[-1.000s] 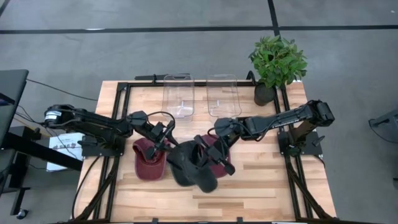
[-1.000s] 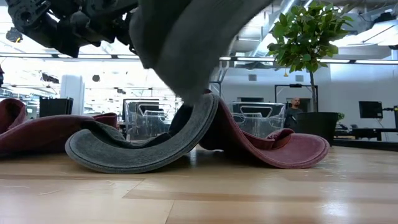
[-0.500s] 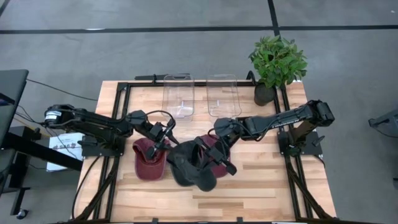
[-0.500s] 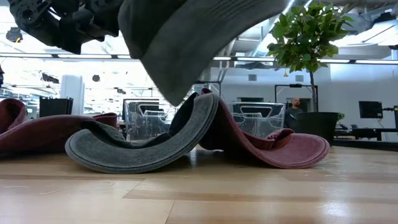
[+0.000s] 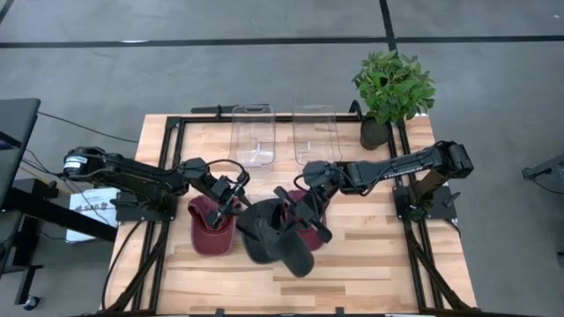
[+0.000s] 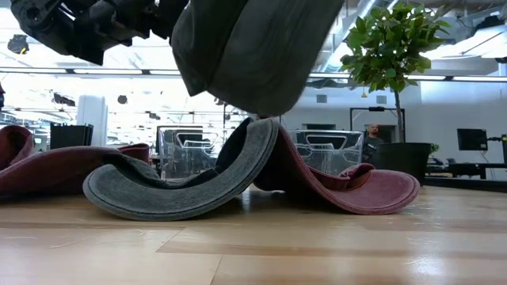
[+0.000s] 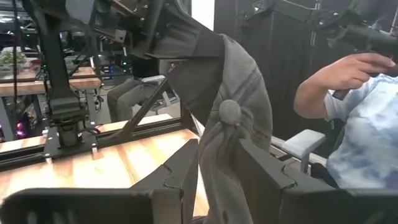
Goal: Pick & Place hat
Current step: Put the right black cap into the left transparent bin
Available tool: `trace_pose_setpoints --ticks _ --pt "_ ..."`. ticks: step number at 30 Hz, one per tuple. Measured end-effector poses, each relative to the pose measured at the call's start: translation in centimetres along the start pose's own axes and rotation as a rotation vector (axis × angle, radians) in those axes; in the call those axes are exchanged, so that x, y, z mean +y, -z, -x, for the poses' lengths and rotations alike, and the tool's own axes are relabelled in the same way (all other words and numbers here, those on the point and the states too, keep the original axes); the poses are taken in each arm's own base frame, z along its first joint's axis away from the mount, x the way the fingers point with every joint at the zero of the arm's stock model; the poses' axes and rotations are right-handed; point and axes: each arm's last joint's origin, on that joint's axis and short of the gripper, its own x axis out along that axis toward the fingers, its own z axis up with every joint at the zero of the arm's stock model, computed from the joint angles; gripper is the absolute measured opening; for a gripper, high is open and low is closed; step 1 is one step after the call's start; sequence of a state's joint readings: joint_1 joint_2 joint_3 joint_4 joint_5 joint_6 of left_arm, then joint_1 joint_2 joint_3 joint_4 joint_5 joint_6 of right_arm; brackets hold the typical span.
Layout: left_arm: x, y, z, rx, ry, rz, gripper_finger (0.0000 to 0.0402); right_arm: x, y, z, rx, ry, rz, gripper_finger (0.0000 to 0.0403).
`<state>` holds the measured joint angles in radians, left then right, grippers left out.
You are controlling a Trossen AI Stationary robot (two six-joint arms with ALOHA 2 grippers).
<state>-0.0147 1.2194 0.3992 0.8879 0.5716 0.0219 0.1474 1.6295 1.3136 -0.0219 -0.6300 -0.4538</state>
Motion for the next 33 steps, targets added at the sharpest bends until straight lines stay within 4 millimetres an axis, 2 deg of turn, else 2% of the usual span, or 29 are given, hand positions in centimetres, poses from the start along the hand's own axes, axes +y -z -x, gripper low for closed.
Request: trace_pose_setpoints --ticks 18,26,33 --pt "0.5 0.1 0.1 0.006 -0.086 0.006 0.0108 0.8 -0.4 -0.5 -0.016 -0.045 0.034 0.0000" --pt "0.9 2.9 -1.0 0.090 -0.080 0.087 0.0108 0.1 0.0 0.0 -0.011 -0.024 0.050 0.0000" --pt "0.8 2.8 -1.5 -0.003 0.061 0.094 0.0108 -0.4 0.4 0.4 0.009 -0.014 0.033 0.0000"
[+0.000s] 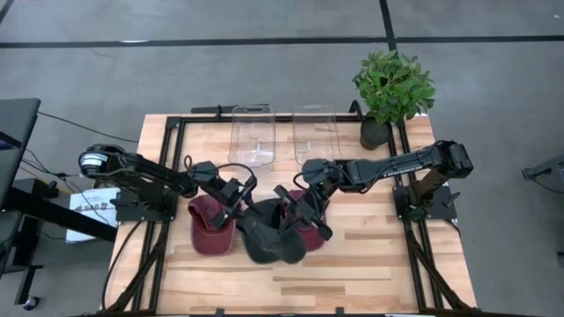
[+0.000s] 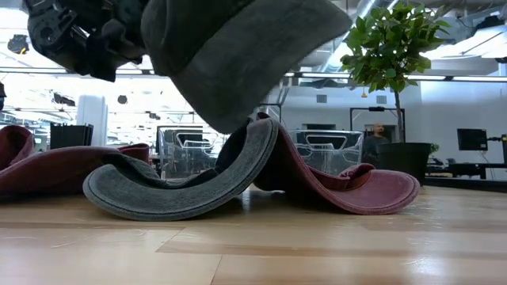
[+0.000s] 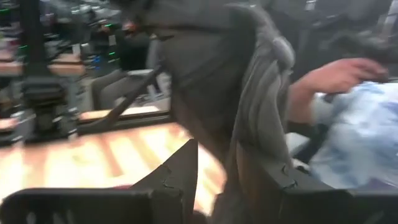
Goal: Pick & Place hat
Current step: Put the right black cap into the left transparent bin
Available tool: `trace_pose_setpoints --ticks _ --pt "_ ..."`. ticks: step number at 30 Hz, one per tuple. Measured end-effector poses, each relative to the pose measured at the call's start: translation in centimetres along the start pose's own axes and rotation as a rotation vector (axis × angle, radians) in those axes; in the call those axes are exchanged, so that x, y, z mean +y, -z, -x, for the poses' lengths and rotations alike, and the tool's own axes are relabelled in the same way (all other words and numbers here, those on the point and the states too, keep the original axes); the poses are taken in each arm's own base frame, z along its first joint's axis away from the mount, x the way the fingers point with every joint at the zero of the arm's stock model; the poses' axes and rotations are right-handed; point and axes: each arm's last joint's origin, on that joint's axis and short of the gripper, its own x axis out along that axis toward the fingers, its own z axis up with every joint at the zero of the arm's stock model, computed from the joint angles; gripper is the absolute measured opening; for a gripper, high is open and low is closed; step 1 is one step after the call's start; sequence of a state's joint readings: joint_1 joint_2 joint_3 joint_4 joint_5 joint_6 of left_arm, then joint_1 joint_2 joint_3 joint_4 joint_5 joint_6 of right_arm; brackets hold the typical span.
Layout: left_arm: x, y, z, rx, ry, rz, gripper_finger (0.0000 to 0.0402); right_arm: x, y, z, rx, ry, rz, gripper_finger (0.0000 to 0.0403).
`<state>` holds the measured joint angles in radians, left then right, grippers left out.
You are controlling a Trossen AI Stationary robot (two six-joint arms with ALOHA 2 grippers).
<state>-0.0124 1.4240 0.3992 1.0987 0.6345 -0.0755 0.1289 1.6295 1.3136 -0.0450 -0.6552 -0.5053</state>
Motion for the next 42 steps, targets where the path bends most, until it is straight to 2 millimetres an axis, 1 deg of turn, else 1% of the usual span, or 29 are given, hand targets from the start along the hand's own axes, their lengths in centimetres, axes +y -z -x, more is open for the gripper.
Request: trace_pose_setpoints --ticks 9,18,34,42 --pt "-0.6 -0.2 -0.1 0.001 0.091 0.016 0.0108 0.1 0.2 0.0 0.014 -0.008 -0.019 0.0000" --pt "-2.5 -0.1 -1.0 0.010 0.240 0.020 0.0108 0.5 0.3 -0.2 0.035 -0.027 -0.039 0.0000" --pt "-3.8 -0.1 -1.6 0.004 0.300 0.011 0.0108 1.4 0.2 -0.7 0.058 -0.065 -0.061 0.0000" --pt "-3.9 -0.1 -1.7 0.004 0.299 0.010 0.0108 1.6 0.2 -0.8 0.063 -0.070 -0.058 0.0000"
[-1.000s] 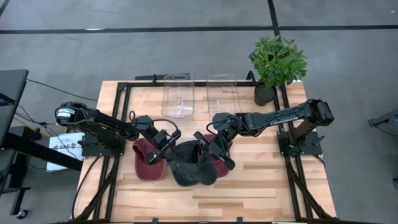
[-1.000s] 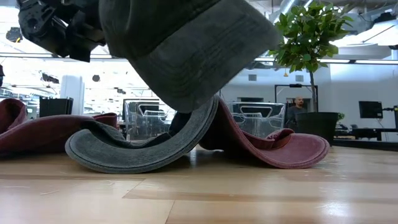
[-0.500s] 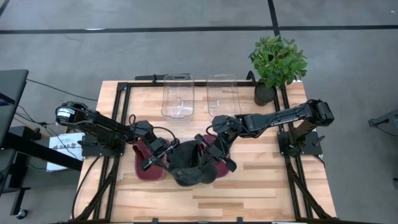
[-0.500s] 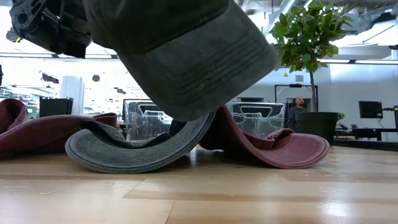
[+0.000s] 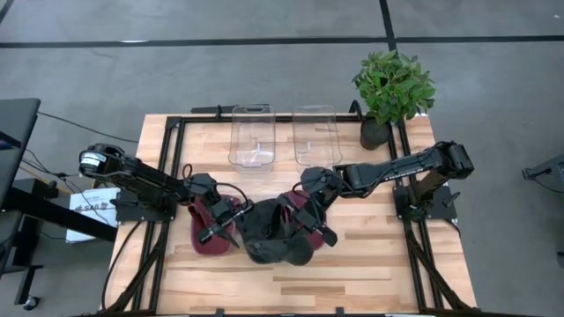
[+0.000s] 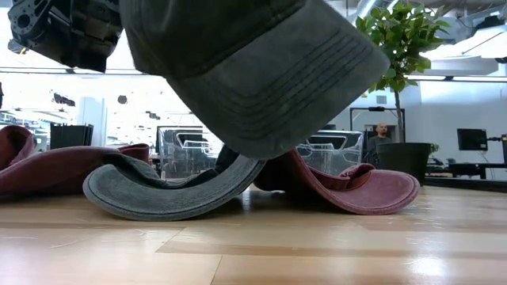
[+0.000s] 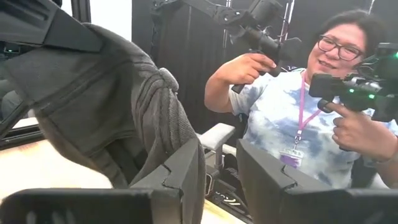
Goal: Pick & Place hat
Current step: Put the right black cap into the left transparent bin
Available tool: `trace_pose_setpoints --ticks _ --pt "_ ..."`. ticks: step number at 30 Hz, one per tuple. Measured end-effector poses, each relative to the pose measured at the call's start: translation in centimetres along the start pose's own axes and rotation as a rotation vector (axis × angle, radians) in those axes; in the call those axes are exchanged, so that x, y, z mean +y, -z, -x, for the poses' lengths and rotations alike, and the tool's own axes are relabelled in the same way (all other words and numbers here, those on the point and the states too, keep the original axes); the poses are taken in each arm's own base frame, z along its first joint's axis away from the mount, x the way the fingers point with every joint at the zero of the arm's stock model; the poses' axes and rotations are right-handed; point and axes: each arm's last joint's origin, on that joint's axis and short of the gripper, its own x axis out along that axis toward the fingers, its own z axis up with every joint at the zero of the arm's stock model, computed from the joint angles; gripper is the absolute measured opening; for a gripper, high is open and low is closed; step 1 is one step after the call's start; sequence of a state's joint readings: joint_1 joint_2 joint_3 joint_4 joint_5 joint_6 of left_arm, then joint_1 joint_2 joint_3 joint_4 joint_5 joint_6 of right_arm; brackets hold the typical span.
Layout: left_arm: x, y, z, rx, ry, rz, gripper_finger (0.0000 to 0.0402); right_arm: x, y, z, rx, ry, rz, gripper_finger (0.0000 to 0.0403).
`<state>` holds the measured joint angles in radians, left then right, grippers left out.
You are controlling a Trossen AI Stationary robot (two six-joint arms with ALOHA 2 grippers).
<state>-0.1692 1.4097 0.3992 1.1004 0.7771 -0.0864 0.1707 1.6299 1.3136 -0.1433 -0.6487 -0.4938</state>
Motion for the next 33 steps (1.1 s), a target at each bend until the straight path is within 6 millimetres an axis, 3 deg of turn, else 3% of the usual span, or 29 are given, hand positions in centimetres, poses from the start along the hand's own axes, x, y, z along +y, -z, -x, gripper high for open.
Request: trace_pose_setpoints --ticks 8,20,33 --pt "0.5 0.0 0.1 -0.011 -0.152 -0.031 0.0108 -0.4 -0.1 0.2 -0.017 0.020 0.016 0.0000" --pt "1.5 -0.1 1.0 -0.012 -0.248 -0.059 0.0108 -1.2 0.1 0.8 -0.020 0.071 0.024 0.0000" --pt "2.3 -0.1 1.7 -0.005 -0.294 -0.022 0.0108 -1.0 -0.1 0.7 -0.059 0.007 0.038 0.0000"
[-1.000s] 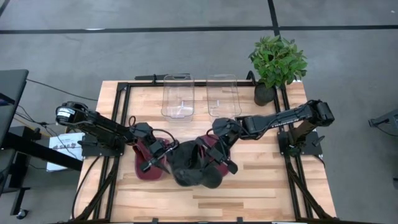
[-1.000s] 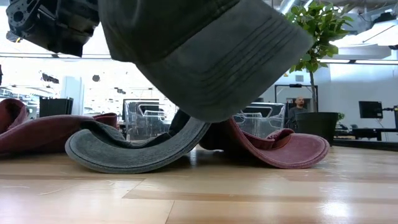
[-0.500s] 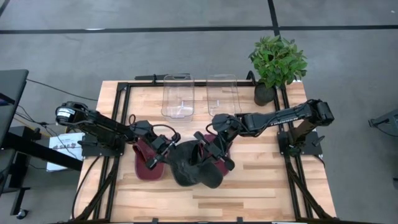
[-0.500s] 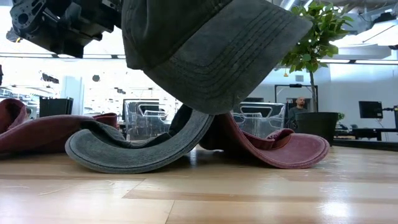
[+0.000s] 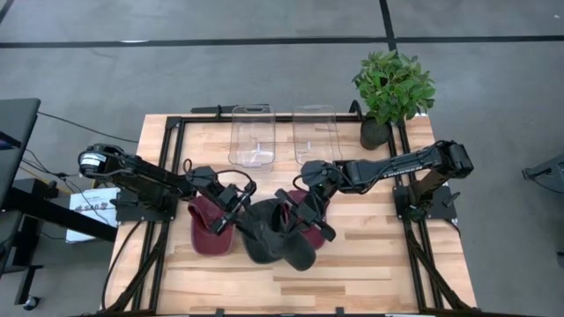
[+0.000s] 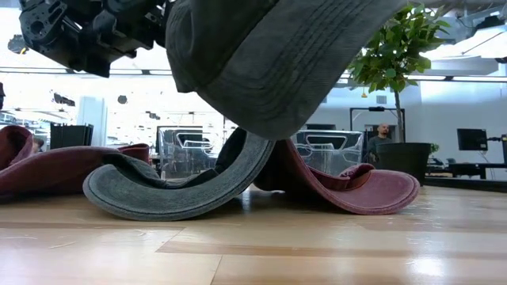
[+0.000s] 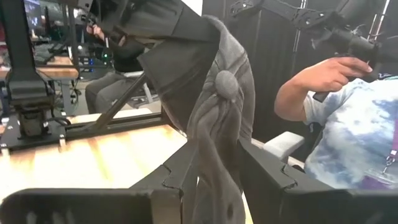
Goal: Pick & Place hat
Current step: Put the right black cap into the left transparent bin
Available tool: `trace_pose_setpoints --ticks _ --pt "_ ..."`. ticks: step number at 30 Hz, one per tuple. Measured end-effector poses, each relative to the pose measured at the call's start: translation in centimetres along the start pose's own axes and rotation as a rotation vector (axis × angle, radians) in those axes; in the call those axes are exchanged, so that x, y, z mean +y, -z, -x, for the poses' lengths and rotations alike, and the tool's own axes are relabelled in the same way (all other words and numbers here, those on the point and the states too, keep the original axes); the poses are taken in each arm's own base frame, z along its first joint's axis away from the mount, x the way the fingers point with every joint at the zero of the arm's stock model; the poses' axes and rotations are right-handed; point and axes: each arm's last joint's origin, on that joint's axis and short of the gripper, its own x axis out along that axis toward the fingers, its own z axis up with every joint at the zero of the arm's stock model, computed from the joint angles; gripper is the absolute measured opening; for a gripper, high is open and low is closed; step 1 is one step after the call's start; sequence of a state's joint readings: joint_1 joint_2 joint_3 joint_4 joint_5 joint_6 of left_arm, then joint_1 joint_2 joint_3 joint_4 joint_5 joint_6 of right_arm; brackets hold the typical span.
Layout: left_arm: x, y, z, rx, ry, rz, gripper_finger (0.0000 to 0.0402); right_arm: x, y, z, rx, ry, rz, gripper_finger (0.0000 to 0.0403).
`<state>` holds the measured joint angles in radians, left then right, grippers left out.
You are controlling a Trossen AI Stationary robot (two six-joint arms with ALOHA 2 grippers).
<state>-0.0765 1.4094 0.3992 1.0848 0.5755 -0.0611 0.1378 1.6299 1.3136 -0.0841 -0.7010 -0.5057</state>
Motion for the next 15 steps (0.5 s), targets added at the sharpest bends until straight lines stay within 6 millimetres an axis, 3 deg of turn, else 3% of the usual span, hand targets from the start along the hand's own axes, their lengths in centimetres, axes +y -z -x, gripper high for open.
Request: trace_pose_setpoints --ticks 15 --pt "0.00 0.29 0.00 0.026 -0.001 0.024 0.0108 -0.18 -0.12 0.09 -0.016 0.006 0.045 0.0000"
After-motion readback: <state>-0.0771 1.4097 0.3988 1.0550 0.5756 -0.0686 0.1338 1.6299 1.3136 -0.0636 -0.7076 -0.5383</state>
